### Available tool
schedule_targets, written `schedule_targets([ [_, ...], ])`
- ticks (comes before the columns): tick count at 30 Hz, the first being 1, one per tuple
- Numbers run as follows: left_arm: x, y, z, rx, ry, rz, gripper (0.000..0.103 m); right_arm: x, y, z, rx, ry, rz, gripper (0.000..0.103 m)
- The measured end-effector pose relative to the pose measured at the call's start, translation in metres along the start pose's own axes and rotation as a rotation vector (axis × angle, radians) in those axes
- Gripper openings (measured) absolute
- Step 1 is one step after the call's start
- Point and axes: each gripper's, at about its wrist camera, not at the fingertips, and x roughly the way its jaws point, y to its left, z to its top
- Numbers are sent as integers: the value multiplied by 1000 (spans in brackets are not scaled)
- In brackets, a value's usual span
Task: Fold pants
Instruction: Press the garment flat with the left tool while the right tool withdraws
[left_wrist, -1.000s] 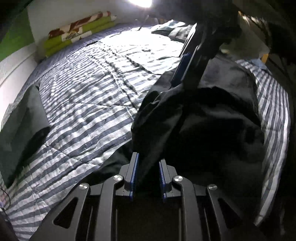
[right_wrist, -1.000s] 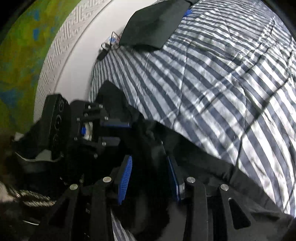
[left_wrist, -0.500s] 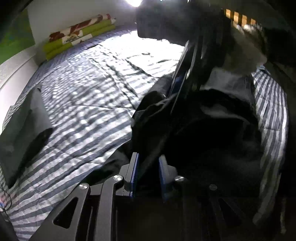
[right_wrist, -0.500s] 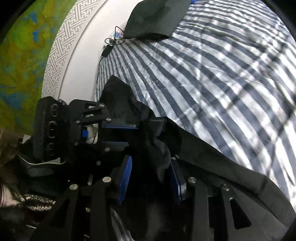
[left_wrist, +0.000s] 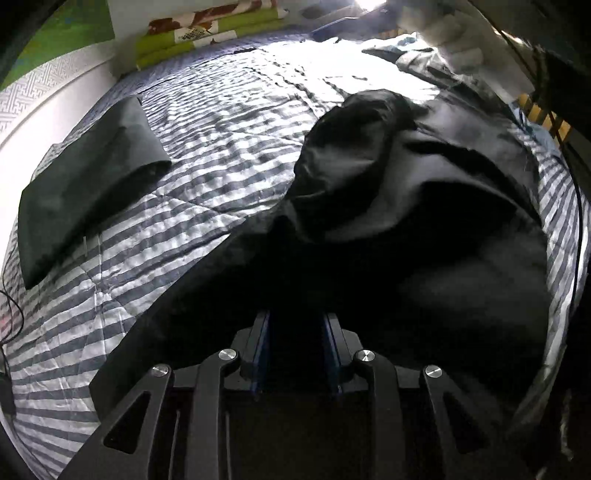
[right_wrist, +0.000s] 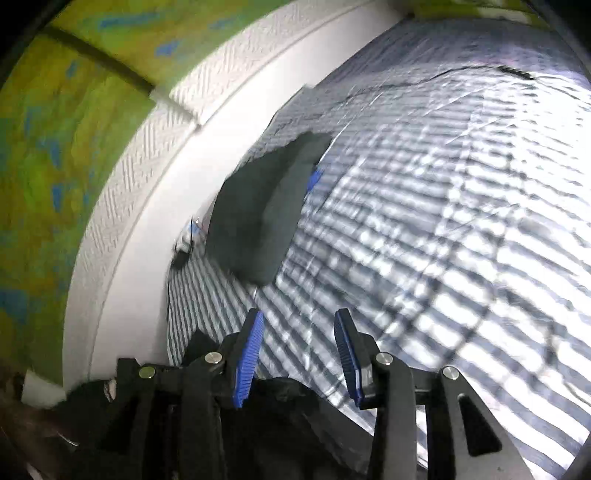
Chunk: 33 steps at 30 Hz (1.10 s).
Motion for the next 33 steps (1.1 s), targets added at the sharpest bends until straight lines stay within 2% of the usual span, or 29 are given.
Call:
schedule_targets([
  [2,2,1,-2,-8,-4,-11,29,-5,8,-9,-46,34,-1,37],
  [4,2,1,-3,-4,-8,-13,30,6,16,-25,-60,108,69,37],
  [8,2,2,-3,-9,-18,-16,31,57,33,-58,-130,269,139,37],
  [9,1,1,-3,-8,-19,-15,31,72,26,-64,-116,301,117,37],
  [11,0,0,-4,-7,-21,-11,31,101,10,-70,-81,352,-14,27],
  [13,-1,1,-5,-9,-22,-13,32,89,6,-60,-61,268,-24,27],
  [14,-1,2,-5,-12,-22,-14,33,70,4,-52,-33,185,-20,27],
  [16,-1,2,-5,-12,-23,-10,34,44,0,-46,15,116,13,27],
  [17,-1,2,-6,-13,-24,-8,35,27,1,-45,18,85,-4,28],
  [21,-3,6,-6,-25,-23,-1,35,-4,13,-59,5,74,-30,28],
  [24,-12,16,-9,-78,-17,20,35,-23,24,-99,5,68,-59,29],
  [27,-28,22,-12,-128,-36,13,35,-36,20,-157,87,69,-75,34],
  [28,-34,20,-13,-139,-44,6,36,-39,14,-177,106,79,-104,34],
  [31,-44,7,-17,-140,-47,-9,40,-52,-7,-234,163,116,-274,33],
  [33,-45,-10,-21,-110,-33,-5,40,-84,-16,-264,217,49,-319,33],
])
